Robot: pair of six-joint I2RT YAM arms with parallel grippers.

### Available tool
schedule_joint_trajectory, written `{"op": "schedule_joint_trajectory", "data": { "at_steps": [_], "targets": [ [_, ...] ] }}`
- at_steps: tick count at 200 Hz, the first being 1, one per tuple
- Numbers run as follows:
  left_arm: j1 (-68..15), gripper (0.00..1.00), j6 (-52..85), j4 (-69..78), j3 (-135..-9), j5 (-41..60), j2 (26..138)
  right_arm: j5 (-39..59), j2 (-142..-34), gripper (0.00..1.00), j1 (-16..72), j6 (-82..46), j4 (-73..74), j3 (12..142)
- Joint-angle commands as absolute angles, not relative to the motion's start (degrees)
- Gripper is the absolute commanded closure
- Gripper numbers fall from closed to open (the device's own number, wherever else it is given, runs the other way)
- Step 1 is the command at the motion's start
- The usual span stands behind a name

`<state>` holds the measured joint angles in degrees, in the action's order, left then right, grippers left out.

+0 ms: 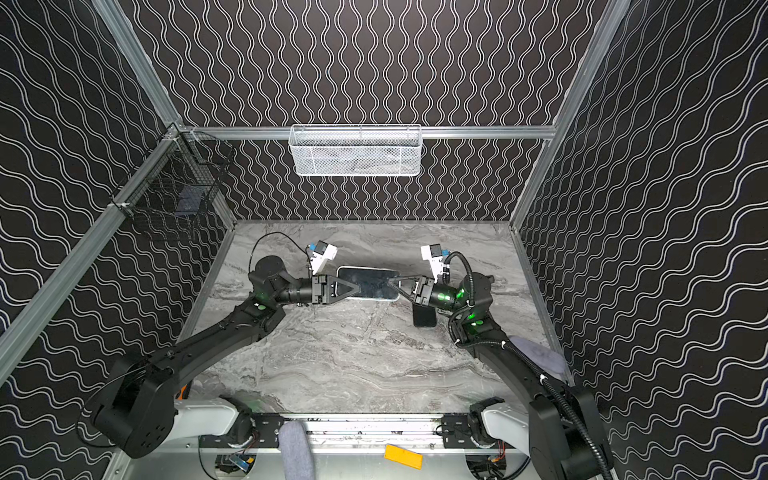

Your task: Put the phone into the phone case

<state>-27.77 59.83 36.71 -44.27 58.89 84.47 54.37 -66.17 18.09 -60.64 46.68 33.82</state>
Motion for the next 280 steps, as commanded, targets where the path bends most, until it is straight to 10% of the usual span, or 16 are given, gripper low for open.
{"op": "schedule_joint_trajectory", "data": {
  "at_steps": [1,59,104,138,224,280],
  "targets": [
    [-27.79,1.0,58.71,32.64,-43.94,57.39,84.32,54.04,-65.01,0.76,18.11,-59.37,52.56,34.54],
    [-27.81,1.0,57.88,31.72,-44.64,56.51,84.44,52.58,-62.5,0.96,18.01,-56.61,47.75,33.93],
    [-27.95,1.0,57.99,31.74,-44.68,57.29,84.94,52.38,-62.75,0.68,17.6,-56.43,47.67,34.95],
    [-28.39,1.0,58.16,32.09,-43.99,57.47,84.75,52.97,-64.71,0.65,17.48,-56.68,48.83,37.25],
    [-28.45,1.0,56.84,30.18,-43.96,57.15,84.42,52.49,-66.24,1.0,17.49,-54.46,46.42,38.65],
    [-28.47,1.0,56.79,30.49,-45.0,57.75,85.24,50.18,-63.16,1.0,17.49,-46.78,35.17,39.37]
  ]
}}
